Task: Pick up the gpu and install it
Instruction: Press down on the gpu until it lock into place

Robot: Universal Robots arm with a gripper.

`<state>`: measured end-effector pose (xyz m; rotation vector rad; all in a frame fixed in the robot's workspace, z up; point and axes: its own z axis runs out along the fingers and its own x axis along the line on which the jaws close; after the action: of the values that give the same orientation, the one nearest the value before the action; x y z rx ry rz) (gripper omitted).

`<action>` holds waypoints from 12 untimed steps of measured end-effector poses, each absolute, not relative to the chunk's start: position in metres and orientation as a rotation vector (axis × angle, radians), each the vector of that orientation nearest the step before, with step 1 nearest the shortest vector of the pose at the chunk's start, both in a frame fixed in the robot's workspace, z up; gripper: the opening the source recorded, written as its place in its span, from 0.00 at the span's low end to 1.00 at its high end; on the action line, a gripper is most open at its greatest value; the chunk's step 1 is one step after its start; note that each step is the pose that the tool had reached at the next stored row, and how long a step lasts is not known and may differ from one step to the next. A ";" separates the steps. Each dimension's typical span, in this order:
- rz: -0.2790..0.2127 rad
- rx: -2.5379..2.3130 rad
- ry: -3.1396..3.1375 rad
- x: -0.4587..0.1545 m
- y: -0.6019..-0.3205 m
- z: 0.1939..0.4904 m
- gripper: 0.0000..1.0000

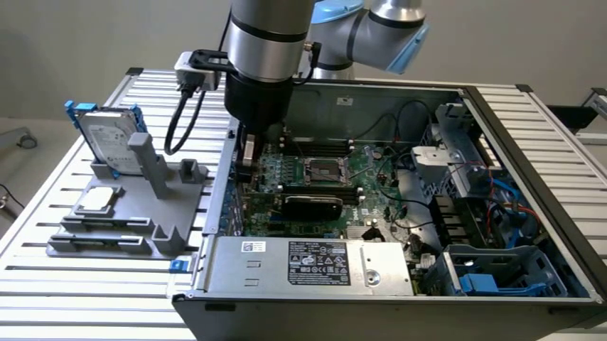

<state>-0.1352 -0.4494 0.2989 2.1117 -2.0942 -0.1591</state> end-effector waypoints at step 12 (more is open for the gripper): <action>-0.159 2.111 -2.093 -0.135 -0.450 0.296 0.11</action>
<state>-0.1352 -0.4495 0.2965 2.1108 -2.0931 -0.1590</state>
